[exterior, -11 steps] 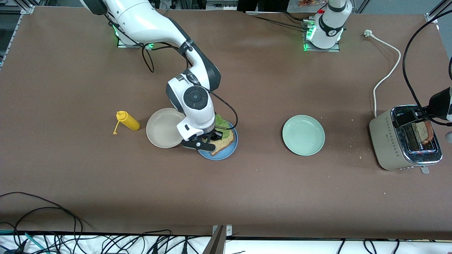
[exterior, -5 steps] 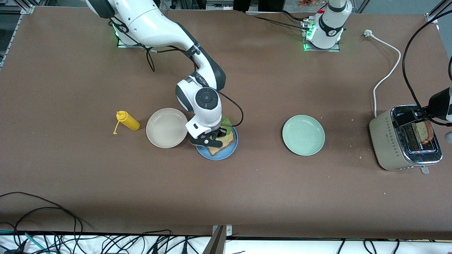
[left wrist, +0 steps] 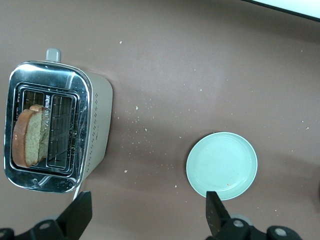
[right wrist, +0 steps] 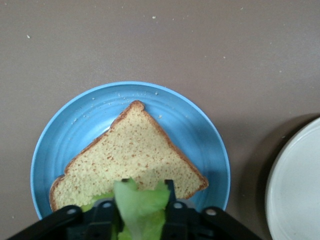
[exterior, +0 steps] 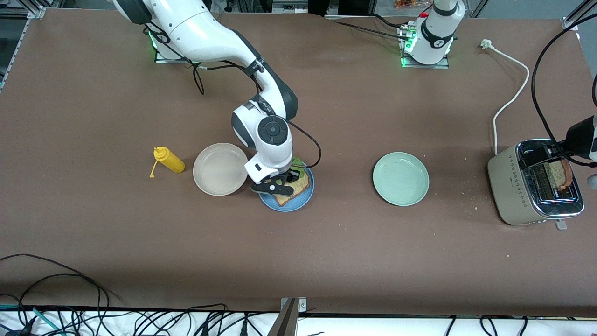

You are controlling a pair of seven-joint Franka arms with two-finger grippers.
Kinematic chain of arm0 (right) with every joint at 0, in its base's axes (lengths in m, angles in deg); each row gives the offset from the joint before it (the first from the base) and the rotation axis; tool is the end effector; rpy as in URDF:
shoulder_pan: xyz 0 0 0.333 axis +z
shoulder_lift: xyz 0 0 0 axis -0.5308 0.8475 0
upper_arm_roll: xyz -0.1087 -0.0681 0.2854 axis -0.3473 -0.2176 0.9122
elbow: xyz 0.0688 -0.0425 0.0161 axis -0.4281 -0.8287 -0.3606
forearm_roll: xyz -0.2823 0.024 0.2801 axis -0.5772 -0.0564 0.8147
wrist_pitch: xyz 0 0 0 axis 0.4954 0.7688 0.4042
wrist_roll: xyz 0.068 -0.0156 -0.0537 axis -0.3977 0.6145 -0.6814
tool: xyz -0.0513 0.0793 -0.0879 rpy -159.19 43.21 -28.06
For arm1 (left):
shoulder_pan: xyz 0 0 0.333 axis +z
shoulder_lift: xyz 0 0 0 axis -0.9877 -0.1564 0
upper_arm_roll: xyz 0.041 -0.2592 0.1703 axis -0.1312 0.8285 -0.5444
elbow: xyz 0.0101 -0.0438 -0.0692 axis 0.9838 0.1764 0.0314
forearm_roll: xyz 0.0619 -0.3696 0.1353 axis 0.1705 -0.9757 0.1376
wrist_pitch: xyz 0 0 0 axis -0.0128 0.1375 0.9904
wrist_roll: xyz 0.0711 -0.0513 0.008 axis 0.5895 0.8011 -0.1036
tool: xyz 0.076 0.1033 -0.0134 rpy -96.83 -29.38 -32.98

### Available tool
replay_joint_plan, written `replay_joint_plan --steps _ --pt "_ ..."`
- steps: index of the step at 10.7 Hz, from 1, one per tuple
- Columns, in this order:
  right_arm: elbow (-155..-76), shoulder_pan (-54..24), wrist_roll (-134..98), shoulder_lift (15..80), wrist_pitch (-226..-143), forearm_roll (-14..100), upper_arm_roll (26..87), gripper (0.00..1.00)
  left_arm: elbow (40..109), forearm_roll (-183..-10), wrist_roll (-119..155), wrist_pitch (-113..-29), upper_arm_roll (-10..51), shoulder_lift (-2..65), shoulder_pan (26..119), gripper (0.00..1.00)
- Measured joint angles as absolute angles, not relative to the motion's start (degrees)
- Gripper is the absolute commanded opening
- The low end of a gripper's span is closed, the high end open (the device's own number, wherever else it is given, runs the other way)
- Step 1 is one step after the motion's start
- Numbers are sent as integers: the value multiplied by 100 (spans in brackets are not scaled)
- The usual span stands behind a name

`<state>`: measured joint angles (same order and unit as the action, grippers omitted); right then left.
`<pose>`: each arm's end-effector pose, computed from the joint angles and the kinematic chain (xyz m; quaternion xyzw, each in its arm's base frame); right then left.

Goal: Make sandwich in blue plate with both arms
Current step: 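Lower the lettuce onto the bread while the left gripper reaches the toaster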

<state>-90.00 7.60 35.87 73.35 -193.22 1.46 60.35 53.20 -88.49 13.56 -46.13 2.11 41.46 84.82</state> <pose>0.5944 0.4703 0.2132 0.9969 -0.0653 0.0417 0.0150 0.6405 0.0409 0.5368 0.9917 0.1273 -0.0160 0.0072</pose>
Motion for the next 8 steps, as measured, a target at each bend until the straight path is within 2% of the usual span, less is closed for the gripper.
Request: replay_joint_plan --steps 2,3,8 --pt "-9000 759 3592 7335 -19331 146 6022 78 5320 -8849 1356 -4613 211 4146 8482 100" --pt "-8999 758 3592 7335 -19333 146 6013 100 5320 -8849 1359 -4613 211 4146 8482 100" --pt "-8999 756 3592 7334 -19406 146 6008 100 5320 -8849 1361 -4613 211 4146 8485 100"
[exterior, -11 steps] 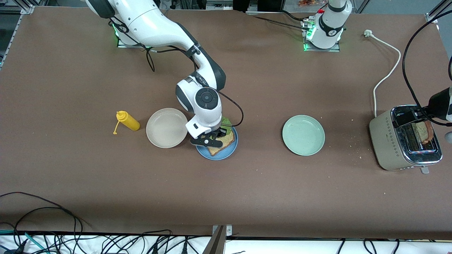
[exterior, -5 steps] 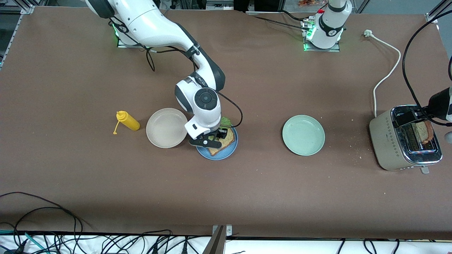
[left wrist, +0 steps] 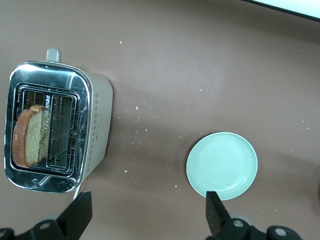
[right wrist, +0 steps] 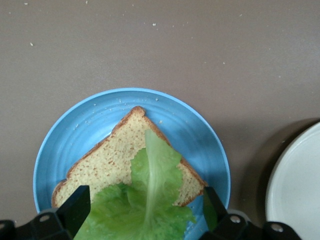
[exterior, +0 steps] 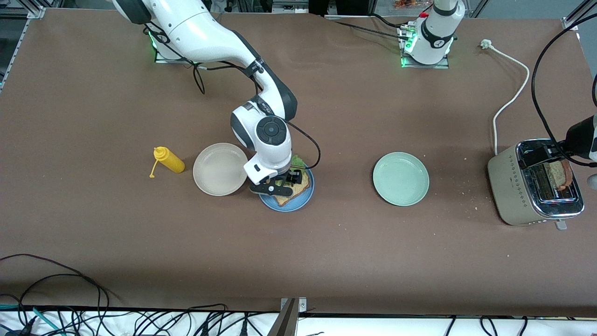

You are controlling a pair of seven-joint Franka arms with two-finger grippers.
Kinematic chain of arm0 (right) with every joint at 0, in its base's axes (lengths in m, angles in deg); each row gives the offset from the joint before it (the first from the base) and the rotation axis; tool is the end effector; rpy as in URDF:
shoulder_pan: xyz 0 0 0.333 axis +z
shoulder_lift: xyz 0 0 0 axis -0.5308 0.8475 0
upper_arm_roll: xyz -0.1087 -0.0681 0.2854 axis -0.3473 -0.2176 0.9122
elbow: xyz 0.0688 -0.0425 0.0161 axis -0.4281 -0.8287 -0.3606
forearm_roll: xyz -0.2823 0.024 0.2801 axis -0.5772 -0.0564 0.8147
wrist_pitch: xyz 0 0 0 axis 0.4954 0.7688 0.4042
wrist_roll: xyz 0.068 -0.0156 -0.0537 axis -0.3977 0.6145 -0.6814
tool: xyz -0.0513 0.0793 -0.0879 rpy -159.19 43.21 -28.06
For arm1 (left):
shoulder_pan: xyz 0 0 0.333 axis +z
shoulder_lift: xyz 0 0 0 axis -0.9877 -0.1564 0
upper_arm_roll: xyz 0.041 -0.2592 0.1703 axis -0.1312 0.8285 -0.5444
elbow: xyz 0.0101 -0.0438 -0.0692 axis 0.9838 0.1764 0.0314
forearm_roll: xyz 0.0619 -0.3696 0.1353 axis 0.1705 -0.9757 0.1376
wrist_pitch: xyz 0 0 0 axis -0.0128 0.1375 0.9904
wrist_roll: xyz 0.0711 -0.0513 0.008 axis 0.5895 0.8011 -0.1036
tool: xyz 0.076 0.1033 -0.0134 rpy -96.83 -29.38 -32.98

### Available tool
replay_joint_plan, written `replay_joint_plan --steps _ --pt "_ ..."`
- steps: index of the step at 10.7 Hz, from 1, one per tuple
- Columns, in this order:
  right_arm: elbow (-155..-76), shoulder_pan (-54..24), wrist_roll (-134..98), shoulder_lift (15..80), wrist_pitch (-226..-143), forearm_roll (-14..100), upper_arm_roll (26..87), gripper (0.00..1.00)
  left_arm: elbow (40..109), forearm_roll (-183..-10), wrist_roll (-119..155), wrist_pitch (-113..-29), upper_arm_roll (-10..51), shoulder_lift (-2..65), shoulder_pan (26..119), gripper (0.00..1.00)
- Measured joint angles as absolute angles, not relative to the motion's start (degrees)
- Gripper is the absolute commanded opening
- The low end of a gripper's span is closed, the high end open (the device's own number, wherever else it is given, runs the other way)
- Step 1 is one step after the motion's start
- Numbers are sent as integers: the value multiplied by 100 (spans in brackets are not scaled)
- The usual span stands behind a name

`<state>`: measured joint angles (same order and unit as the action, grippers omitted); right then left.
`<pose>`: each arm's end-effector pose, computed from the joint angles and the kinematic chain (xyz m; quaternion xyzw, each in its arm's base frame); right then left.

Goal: Make sandwich in blue plate with both arms
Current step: 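Lower the lettuce onto the bread while the left gripper reaches the toaster, then raise the right gripper toward the yellow bottle while the left gripper grips toast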

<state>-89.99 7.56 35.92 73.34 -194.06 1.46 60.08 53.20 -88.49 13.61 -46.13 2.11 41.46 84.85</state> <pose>0.5978 0.4690 0.2149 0.9965 -0.0673 0.0482 0.0111 0.6405 0.0412 0.5368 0.9917 0.1271 -0.0160 0.0072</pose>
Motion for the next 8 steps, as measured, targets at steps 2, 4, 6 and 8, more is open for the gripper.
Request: replay_joint_plan --steps 2,4,6,8 --pt "-8989 730 3544 7321 -19423 145 5992 100 5312 -8848 1460 -4613 209 4148 8552 100" --pt "-8965 660 3341 7277 -19431 145 5959 100 5302 -8836 1891 -4613 192 4150 8734 100" --pt "-8938 405 2819 7105 -19293 147 5917 100 5302 -8823 2364 -4617 160 4150 9112 100" --pt "-8917 69 2079 6857 -18797 148 5917 100 5310 -8731 2713 -4619 152 4122 9447 100"
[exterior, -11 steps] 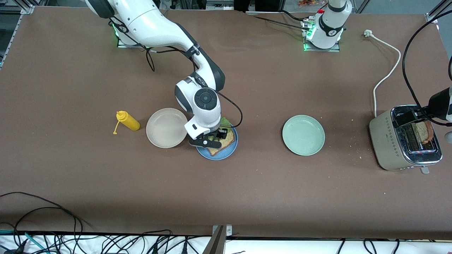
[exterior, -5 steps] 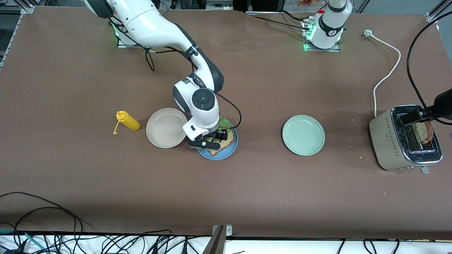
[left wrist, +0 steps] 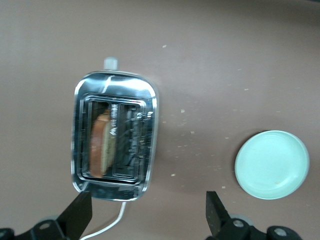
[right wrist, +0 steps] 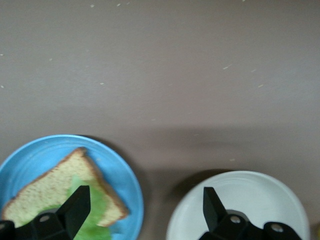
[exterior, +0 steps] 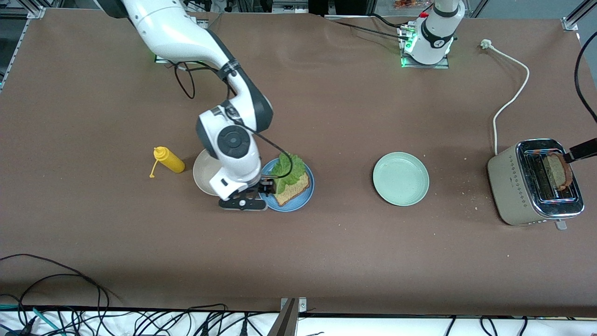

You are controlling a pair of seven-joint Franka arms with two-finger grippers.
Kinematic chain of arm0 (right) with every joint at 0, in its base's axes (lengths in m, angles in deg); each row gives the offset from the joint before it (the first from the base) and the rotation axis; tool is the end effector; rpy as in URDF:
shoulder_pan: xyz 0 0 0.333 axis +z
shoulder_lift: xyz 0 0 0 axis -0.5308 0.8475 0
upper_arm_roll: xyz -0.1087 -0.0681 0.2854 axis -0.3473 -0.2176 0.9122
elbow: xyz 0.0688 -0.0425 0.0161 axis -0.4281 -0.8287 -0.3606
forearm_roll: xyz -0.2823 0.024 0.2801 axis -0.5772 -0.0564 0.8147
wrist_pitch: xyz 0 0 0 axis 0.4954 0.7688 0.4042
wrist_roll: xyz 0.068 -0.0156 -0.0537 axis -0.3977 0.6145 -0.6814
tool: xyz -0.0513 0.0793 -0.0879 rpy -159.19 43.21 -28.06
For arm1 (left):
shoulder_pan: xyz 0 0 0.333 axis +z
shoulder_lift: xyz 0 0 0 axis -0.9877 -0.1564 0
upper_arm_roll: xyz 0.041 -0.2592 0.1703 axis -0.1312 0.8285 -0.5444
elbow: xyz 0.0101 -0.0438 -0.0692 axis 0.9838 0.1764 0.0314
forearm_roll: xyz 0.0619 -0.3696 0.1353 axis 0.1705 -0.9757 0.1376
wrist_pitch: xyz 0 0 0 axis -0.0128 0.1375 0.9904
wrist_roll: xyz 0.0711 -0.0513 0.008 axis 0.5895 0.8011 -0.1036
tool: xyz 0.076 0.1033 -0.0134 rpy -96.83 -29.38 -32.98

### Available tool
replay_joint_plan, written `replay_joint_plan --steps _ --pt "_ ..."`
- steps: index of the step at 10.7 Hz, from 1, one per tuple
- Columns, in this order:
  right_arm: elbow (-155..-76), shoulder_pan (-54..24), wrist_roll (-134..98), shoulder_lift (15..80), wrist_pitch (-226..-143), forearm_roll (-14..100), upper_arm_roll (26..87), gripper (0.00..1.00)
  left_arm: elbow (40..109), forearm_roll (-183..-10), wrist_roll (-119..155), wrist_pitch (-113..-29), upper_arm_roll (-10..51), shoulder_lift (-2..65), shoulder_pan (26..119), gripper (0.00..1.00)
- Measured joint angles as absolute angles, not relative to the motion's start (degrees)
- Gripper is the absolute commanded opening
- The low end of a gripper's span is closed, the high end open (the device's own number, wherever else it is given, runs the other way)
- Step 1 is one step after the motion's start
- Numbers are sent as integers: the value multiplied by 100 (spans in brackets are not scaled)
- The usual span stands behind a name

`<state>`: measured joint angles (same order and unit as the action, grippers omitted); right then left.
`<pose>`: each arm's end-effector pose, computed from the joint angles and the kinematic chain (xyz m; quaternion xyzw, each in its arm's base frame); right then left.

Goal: Make sandwich in blue plate with both arms
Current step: 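Raise the right gripper toward the yellow bottle while the left gripper grips toast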

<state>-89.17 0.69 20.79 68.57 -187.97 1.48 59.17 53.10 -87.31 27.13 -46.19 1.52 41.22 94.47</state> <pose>0.6529 0.3841 0.2751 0.9986 -0.0052 0.0449 0.0282 0.6237 0.1561 0.5350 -0.9951 -0.0977 0.0166 0.0012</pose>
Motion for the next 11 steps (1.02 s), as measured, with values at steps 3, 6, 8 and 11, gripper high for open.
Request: replay_joint_plan --steps 3,6,8,11 --pt "-8662 -335 990 6563 -17820 149 5917 100 5325 -8270 2811 -4902 152 3821 9594 100" --pt "-8316 -685 115 6456 -17089 149 5918 100 5345 -8182 3025 -5467 149 3341 9848 100" --pt "-8257 -930 -595 6282 -16738 161 5918 100 5348 -8161 3237 -5556 149 3067 9967 97" --pt "-8237 -1239 -1561 5964 -16206 368 5916 100 5368 -8147 3298 -5479 155 2927 10001 87"
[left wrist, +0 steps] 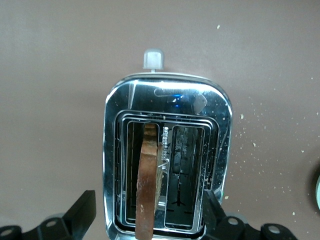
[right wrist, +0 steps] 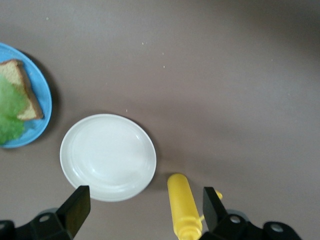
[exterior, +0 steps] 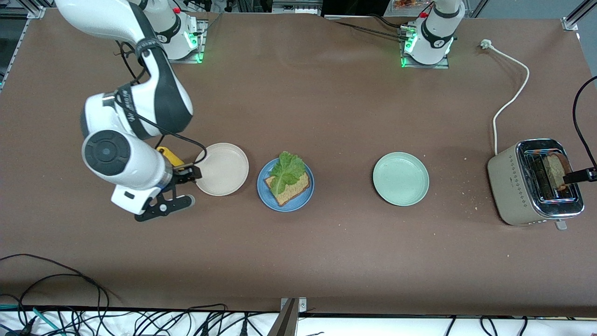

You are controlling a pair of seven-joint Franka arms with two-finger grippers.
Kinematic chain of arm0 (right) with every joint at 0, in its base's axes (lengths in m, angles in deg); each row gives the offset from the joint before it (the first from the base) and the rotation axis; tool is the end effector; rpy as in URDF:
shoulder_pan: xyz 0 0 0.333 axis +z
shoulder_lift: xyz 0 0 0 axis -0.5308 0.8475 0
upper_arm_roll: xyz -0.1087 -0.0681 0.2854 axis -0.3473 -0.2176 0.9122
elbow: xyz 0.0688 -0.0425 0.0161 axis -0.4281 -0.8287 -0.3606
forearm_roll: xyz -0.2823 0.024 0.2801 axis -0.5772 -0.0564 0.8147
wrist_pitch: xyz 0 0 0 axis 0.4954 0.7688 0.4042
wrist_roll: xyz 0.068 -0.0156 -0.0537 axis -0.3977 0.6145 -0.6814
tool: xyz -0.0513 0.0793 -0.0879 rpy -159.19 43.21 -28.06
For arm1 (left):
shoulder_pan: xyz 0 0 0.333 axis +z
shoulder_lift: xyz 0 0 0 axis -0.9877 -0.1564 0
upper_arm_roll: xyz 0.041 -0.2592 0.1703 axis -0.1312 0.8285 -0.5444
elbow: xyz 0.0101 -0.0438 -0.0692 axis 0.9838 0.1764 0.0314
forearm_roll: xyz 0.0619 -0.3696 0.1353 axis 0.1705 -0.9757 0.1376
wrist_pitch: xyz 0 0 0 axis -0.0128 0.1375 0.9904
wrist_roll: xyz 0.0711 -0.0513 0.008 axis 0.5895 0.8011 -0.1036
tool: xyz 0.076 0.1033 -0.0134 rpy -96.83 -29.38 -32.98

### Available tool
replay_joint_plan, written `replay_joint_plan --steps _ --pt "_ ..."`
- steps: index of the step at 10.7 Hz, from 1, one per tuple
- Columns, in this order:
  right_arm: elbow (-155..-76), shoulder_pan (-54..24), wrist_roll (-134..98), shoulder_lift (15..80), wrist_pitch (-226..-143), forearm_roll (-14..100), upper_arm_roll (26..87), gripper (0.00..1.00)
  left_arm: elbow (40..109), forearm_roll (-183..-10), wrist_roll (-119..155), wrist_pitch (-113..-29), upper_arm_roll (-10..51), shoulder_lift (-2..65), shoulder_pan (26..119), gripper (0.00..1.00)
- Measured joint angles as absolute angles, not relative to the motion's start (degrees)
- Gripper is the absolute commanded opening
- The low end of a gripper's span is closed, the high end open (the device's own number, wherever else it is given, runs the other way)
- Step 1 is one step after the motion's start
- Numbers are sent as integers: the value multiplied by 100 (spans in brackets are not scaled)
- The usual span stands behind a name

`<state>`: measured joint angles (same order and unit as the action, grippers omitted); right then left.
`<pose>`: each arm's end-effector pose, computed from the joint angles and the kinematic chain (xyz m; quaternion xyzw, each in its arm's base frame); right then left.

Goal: Make sandwich in blue plate with both arms
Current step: 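Raise the right gripper toward the yellow bottle while the left gripper grips toast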

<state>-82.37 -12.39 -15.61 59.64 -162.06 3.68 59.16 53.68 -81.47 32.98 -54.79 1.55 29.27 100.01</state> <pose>0.6842 0.2151 0.4097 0.9813 0.1784 -0.0612 0.0385 0.6471 0.2415 0.4032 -0.9939 -0.0819 0.0621 0.0400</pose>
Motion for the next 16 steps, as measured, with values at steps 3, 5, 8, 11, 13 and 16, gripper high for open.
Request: replay_joint_plan --steps 3,5,8,11,13,16 --pt "-8219 -1474 -2249 5542 -15743 596 5865 100 5469 -8146 3300 -5197 157 2891 10001 80" --pt "-8533 -1749 -2975 5019 -15549 825 5818 100 5479 -8145 3301 -5113 157 2854 10003 80" --pt "-9519 -2378 -4333 4172 -15552 861 6257 100 5487 -7744 3303 -5085 158 2729 10007 60" --pt "-10075 -2963 -5541 3484 -15308 1038 6888 100 5487 -7650 3304 -5085 166 2644 10006 21" --pt "-10292 -3416 -6595 3270 -15271 1491 6934 100 5486 -7649 3304 -5085 174 2642 10004 0" --pt "-10437 -4056 -8591 3681 -15311 2392 6652 100 5463 -7649 3304 -5085 207 2645 9996 0"
